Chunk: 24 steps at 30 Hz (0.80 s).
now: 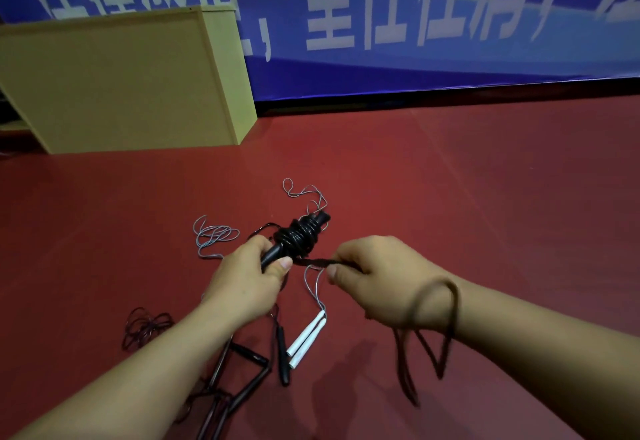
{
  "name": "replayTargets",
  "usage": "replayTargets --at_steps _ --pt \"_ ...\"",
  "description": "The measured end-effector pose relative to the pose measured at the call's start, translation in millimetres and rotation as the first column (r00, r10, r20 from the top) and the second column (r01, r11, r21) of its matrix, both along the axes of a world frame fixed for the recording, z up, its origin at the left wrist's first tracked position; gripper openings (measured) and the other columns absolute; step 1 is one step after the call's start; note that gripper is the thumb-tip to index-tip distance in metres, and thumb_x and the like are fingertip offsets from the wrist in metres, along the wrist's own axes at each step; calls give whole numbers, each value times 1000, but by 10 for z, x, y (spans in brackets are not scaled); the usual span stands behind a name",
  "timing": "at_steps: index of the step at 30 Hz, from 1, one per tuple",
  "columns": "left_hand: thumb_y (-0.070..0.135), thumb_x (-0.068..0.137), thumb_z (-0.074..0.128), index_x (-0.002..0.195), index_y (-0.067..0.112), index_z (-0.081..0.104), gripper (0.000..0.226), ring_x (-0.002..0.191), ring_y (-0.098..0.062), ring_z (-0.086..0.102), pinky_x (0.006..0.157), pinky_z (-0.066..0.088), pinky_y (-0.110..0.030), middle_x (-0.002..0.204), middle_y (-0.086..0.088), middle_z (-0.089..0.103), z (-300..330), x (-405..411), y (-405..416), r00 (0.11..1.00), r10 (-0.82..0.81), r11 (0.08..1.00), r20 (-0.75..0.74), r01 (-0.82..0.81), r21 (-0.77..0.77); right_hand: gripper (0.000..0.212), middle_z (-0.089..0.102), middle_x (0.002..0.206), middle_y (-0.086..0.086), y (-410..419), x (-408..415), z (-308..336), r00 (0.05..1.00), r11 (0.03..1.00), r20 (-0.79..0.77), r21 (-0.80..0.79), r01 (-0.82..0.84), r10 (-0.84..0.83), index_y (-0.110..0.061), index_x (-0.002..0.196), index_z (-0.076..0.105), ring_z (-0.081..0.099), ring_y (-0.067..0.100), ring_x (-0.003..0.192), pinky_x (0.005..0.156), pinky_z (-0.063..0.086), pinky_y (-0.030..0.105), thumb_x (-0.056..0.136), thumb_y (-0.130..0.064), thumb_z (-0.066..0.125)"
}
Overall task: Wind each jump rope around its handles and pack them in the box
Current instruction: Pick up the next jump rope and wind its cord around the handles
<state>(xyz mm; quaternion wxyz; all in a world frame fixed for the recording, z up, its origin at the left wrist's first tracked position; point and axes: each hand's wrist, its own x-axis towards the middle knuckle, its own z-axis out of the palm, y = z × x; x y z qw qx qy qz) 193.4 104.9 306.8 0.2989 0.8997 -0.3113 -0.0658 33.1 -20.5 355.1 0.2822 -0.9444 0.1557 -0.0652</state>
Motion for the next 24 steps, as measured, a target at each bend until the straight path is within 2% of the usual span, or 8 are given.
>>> replayTargets --at_steps 2,4,7,10,14,18,21,24 --pt "42 89 61 81 26 51 21 73 -23 61 72 51 -36 72 4 64 -8 19 -20 1000 6 1000 7 -7 30 26 49 59 0 3 -5 4 999 1000 46 1 4 -4 -7 83 59 44 12 52 57 37 31 98 -27 50" --pt "43 88 62 81 27 51 21 75 -25 61 72 51 -35 72 5 62 -10 40 -32 1000 25 998 4 -25 63 28 49 59 1 -11 -16 9 997 998 79 -62 -14 19 -8 79 56 46 18 56 54 35 27 98 -28 49" --pt "44 88 63 78 30 50 21 74 -24 60 70 48 -33 70 7 59 8 34 -39 1000 -8 995 18 6 97 28 61 71 1 -49 -15 43 992 991 106 -120 -53 65 -12 85 62 54 21 68 62 40 33 99 -32 48" --pt "45 87 63 80 34 52 17 75 -22 60 67 47 -31 69 10 59 12 -28 -37 992 -120 976 31 113 186 25 62 76 -2 -158 -19 75 994 986 104 -162 -25 42 -16 92 65 54 20 74 65 39 35 98 -35 49" --pt "49 85 64 82 44 49 16 77 -18 56 67 41 -27 70 15 54 8 -152 -49 951 -309 905 5 292 309 21 57 85 -11 -304 -79 91 996 941 70 -337 -26 52 -32 96 59 58 24 88 71 47 38 96 -48 47" --pt "49 86 64 95 37 59 16 77 -15 54 66 40 -27 72 13 54 72 -286 -71 888 -460 840 34 422 342 32 64 100 -8 -376 -86 98 998 898 61 -440 6 23 -32 101 59 60 27 96 69 44 36 93 -59 43" --pt "44 87 66 86 38 56 12 72 -9 53 67 42 -26 70 14 54 128 -335 -68 842 -539 787 -18 511 345 31 64 96 -8 -410 -82 115 998 898 61 -439 15 13 -33 95 62 59 27 95 64 37 33 90 -61 49" --pt "39 88 68 75 41 51 21 63 -2 48 60 38 -24 65 14 52 155 -378 -54 801 -592 733 -89 581 353 29 61 87 -11 -419 -88 94 998 910 63 -416 6 22 -35 91 65 59 23 91 62 35 31 85 -62 55"
